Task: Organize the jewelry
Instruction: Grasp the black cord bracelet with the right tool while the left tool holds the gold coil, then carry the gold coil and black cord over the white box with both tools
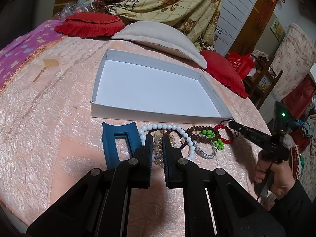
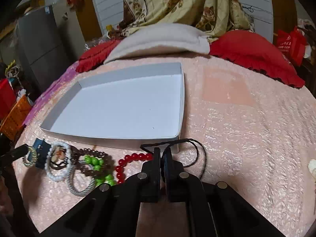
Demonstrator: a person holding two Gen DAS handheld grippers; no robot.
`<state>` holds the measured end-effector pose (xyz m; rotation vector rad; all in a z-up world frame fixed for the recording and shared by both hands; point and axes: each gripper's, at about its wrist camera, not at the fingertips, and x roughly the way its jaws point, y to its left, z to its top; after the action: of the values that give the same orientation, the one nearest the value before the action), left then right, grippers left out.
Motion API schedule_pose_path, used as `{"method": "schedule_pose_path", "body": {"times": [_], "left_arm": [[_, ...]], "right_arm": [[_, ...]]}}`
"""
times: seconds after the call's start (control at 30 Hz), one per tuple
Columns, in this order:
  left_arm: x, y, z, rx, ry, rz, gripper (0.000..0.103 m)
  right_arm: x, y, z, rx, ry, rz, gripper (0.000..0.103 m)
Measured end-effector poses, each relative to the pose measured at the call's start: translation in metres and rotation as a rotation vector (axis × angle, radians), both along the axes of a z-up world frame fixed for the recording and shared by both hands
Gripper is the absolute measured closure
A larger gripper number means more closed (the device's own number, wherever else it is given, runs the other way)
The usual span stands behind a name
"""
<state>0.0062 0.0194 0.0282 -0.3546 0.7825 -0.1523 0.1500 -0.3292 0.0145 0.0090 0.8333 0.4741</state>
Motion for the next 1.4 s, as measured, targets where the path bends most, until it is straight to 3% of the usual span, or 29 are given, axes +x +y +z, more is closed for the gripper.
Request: {"method": "schedule_pose_path", "body": {"times": [0.33,0.67,0.8,0.93,1.03,1.27,1.4], "left_arm": [[0.003,-0.005,-0.003,0.018,0.003,-0.001,0.095],[0.003,-0.013,-0.005,0.038,-0.015,-0.011,0.095],[0.004,-0.016,-0.006,0.037,-0.008,-0.015,0.095],[0.003,-0.025,-0.004,0.053,-0.016,-0.028,0.095],[0.005,-0.029,-0.006,0.054,-0.009,-0.030,0.095],[0.004,-0.034,-0.005,0.065,-0.008,-0.037,0.095],[0.003,-0.033,-0.005,0.060,-0.007,-0.035,0.095]], "right_arm": [[-0.050,-0.017,0.040,0.137,-0.084,0.005,0.100],[-0.084,0.015,0.053,0.164,-0.118,0.067,0.100],[-0.081,0.025,0.045,0.141,-0.088,0.036,0.100],[-0.083,0.038,0.052,0.127,-0.137,0.025,0.100],[-0.080,0.048,0.050,0.145,-0.117,0.040,0.100],[-0.095,0.071,0.055,0.058,-0.161,0.116,0.100],[-0.093,0.069,0.053,0.033,-0.149,0.095,0.100]]}}
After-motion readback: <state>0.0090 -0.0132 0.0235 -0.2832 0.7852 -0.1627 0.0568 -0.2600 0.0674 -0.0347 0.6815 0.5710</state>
